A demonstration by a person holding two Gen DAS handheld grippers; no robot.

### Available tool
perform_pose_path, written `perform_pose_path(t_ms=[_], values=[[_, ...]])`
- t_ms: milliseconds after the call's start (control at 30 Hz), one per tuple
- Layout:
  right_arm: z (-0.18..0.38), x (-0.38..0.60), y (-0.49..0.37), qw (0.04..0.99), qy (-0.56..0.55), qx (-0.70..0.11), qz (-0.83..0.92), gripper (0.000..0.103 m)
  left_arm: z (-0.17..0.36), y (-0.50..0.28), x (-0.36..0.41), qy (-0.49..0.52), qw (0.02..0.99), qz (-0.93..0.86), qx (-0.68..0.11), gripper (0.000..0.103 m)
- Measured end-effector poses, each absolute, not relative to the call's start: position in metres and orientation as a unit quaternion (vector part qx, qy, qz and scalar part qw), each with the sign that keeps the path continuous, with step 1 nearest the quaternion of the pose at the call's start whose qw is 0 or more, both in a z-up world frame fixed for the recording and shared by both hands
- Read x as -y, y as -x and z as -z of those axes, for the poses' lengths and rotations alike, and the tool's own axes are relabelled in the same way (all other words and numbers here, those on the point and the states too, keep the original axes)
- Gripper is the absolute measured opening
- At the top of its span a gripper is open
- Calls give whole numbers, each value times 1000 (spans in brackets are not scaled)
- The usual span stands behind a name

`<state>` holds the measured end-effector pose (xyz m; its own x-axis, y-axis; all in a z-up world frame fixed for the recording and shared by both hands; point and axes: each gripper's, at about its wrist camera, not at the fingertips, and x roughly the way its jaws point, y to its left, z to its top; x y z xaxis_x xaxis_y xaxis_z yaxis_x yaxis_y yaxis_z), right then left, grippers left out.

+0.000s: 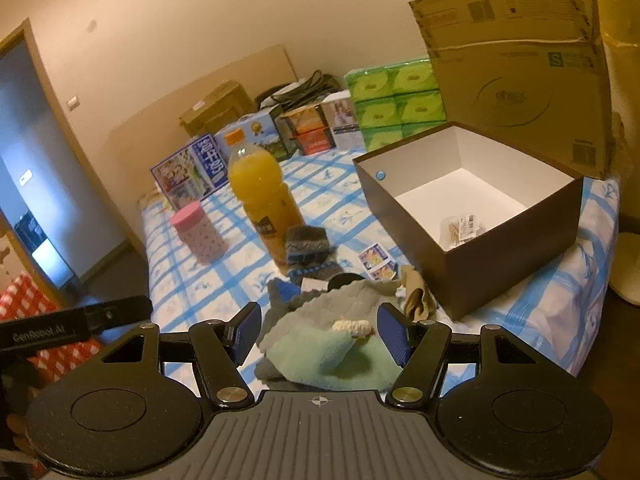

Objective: Organize soft objects
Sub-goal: 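Move both tools back over the pile of soft cloths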

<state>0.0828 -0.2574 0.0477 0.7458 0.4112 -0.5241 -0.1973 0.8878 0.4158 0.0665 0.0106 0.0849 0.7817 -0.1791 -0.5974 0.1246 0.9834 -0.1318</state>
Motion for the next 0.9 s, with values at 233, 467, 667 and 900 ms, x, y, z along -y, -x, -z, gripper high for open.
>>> perform_pose_path(t_ms=[233,467,667,900], values=[[-42,256,-81,918,-158,-322,-166,64,-89,-64,-13,23,944,79,-318,73],[-31,257,-88,913,-155,-339,-163,64,-74,-72,-11,15,936,83,-343,73],[-18,254,-99,907,-152,-358,-160,64,-58,-83,-9,10,926,81,-369,73],[-4,253,-111,902,-152,-374,-154,64,-44,-96,-7,4,918,82,-387,73]])
